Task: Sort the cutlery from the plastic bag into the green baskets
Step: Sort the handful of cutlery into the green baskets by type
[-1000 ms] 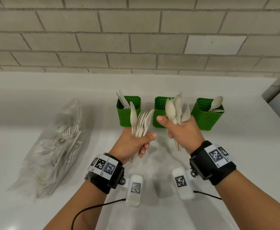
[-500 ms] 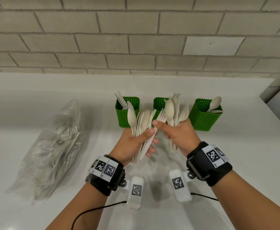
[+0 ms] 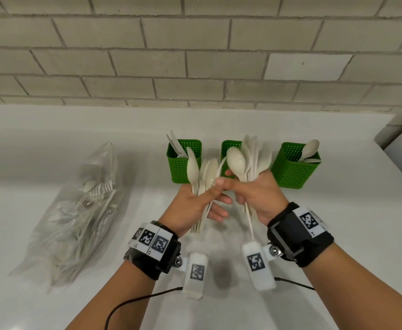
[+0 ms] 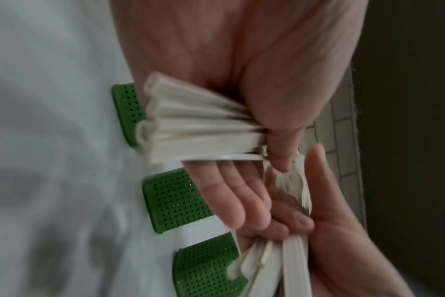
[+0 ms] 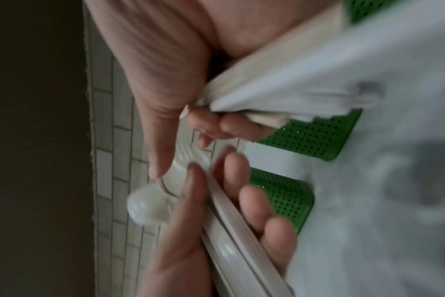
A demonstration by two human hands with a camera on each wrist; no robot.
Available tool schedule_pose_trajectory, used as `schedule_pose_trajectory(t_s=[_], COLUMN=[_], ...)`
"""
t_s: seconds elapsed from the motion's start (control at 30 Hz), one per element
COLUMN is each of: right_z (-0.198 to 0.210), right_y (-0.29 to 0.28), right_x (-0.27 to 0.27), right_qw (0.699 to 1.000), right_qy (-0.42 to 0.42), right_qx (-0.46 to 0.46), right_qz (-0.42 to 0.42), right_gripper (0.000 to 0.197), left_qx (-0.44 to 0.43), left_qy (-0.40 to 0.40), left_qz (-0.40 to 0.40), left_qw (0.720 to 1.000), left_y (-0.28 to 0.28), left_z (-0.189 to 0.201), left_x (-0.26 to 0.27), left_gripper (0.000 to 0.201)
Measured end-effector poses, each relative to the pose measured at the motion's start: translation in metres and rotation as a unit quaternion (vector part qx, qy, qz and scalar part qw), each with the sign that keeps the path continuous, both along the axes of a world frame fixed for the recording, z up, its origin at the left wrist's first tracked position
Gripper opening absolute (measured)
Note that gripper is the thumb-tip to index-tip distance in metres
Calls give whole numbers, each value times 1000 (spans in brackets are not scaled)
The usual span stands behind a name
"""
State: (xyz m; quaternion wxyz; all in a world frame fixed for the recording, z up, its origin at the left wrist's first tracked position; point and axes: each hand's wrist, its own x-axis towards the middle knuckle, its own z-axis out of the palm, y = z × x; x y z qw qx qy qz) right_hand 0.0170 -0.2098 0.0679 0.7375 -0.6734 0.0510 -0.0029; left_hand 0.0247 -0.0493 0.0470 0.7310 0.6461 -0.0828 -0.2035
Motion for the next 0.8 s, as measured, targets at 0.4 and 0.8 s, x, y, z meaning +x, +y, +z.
schedule_pose_trajectory(t_s=[0.4,0.8], right_z=[-4,-4], right_y=[4,6], right_x=[8,-2], right_qw=[995,997], right_qy=[-14,43], right_qx=[8,17], right_qz=[-95,61], right_gripper=[16,28], left_qx=[28,36], left_qy=[-6,-27], left_qz=[48,-39], left_qw=[998,998], left_y=[5,12], left_z=[-4,-5], left_x=[2,5], left_gripper=[20,37])
